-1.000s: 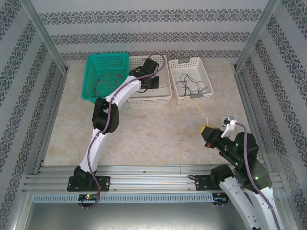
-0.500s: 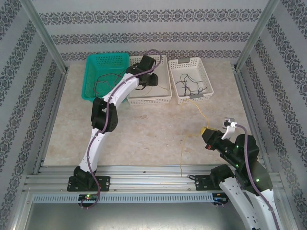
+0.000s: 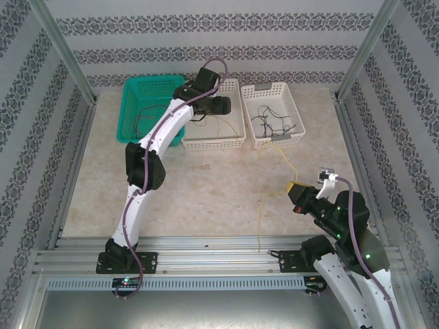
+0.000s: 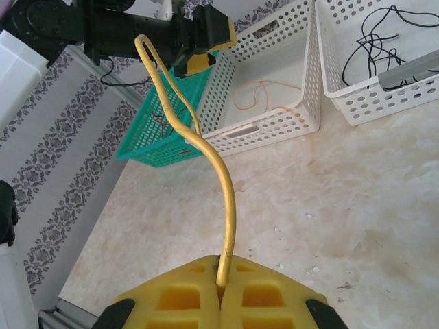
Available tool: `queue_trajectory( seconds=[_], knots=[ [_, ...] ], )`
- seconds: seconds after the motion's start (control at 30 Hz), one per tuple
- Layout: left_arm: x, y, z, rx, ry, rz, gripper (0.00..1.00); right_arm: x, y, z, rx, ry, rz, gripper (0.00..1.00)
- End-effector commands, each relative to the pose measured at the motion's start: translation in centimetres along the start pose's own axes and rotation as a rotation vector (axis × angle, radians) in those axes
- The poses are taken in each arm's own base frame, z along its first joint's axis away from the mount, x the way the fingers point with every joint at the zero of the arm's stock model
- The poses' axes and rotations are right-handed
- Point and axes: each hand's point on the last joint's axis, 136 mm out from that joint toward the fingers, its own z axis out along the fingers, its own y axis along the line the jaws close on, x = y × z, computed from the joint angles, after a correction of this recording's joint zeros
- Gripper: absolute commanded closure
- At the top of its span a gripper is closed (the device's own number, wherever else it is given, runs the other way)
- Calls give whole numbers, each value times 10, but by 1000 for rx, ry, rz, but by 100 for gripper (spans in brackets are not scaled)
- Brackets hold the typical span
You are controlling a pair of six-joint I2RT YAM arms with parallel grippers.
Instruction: Untangle the cables
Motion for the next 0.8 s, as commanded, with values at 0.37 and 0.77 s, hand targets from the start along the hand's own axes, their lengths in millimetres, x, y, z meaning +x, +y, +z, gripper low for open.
queue_trajectory(
  seconds=[0.37, 0.77],
  knots=[
    [-9, 17, -123, -2, -121, -43, 20, -42, 36, 17, -70, -12, -64, 100],
    [77, 46, -231, 46, -267, -63, 0, -152, 86, 147, -91, 32, -115, 100]
  ],
)
